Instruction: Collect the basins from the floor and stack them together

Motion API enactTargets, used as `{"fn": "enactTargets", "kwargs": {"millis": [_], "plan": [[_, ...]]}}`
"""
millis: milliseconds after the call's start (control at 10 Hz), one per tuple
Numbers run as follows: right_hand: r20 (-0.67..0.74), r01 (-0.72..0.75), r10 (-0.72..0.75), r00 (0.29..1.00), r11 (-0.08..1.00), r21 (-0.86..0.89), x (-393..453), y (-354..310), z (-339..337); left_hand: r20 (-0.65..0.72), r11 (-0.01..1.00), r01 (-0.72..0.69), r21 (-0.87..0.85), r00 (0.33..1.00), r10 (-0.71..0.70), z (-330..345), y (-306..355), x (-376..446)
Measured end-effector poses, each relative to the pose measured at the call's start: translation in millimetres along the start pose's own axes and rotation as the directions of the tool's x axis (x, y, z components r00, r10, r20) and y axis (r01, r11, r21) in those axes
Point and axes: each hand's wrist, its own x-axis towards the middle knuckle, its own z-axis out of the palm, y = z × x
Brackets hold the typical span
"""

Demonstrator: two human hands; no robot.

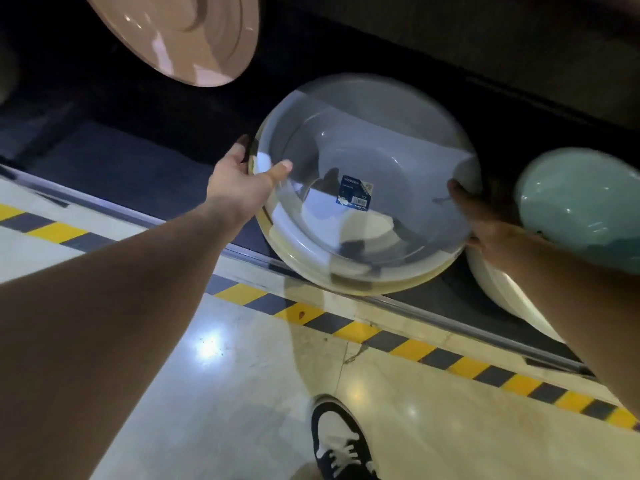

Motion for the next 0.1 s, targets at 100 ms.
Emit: {"fn": "enactTargets", "kwargs": {"millis": [100], "plan": [[-0.108,0.024,-0.010,0.994,0.991,0.133,-35.2,-2.8,-6.3,-0.002,0.999,-0.023,0.034,1.000,0.023,-10.0,-3.2,-32.7]]}}
